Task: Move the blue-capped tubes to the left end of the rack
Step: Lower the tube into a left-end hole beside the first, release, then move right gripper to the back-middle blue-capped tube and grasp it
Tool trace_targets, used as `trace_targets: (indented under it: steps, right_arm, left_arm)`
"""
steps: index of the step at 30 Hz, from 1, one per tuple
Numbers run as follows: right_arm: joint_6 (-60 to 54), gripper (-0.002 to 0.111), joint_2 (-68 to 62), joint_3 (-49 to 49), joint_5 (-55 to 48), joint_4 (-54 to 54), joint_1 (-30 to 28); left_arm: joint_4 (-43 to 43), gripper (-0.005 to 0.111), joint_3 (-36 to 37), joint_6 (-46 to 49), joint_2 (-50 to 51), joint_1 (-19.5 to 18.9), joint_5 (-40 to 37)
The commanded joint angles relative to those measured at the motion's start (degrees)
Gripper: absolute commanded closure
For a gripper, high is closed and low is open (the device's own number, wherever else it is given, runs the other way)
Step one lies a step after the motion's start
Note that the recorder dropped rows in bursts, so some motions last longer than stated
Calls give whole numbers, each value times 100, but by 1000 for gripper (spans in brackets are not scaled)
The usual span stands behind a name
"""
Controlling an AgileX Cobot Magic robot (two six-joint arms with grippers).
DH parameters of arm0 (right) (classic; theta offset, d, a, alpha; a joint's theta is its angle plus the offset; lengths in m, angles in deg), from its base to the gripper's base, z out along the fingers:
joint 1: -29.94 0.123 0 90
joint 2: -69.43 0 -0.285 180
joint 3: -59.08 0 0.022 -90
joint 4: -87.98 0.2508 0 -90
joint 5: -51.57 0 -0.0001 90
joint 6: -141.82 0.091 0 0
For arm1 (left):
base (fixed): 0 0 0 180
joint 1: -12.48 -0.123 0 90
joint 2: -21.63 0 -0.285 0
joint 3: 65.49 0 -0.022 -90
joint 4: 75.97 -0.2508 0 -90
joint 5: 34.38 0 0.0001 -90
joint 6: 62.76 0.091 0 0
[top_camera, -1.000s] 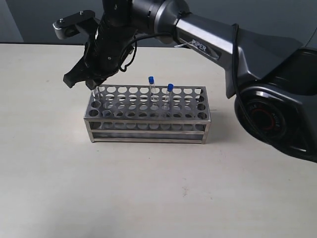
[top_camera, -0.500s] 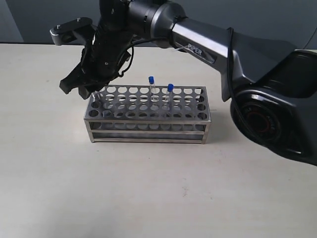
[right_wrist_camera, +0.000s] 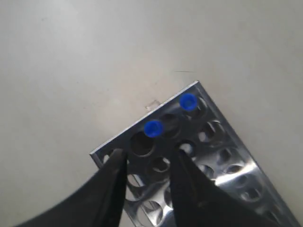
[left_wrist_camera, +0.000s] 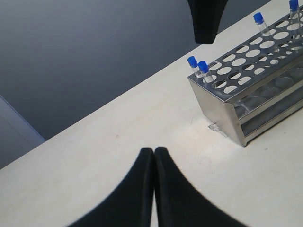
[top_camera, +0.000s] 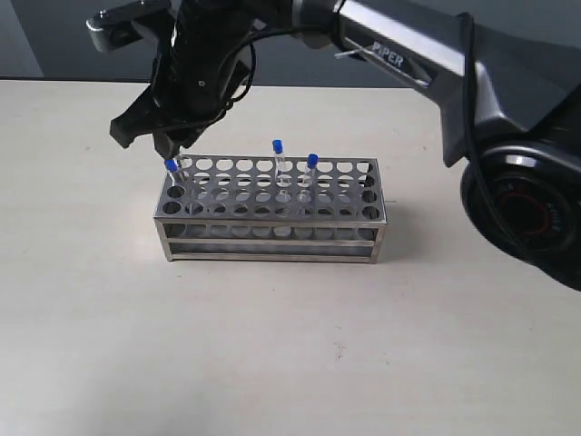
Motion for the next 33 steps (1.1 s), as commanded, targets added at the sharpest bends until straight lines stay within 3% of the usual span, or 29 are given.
trace_targets:
  steps: [1,9,20,28,33]
  right_arm:
    - [304,70,292,-8,-133,-808,-15]
    - [843,70,355,16,-133,-2523,-53]
    - [997,70,255,51,-133,-1234,-815]
    - [958,70,170,284,-133,-674,-816]
    - [958,70,170,817,-133,-1057,-816]
  left_arm:
    - [29,106,-30,-28,20,22,31]
    - [15,106,-30,-28,20,22,32]
    - [15,106,-30,-28,20,22,32]
    - [15,106,-30,-28,20,22,32]
    - [15,106,-30,-28,20,22,32]
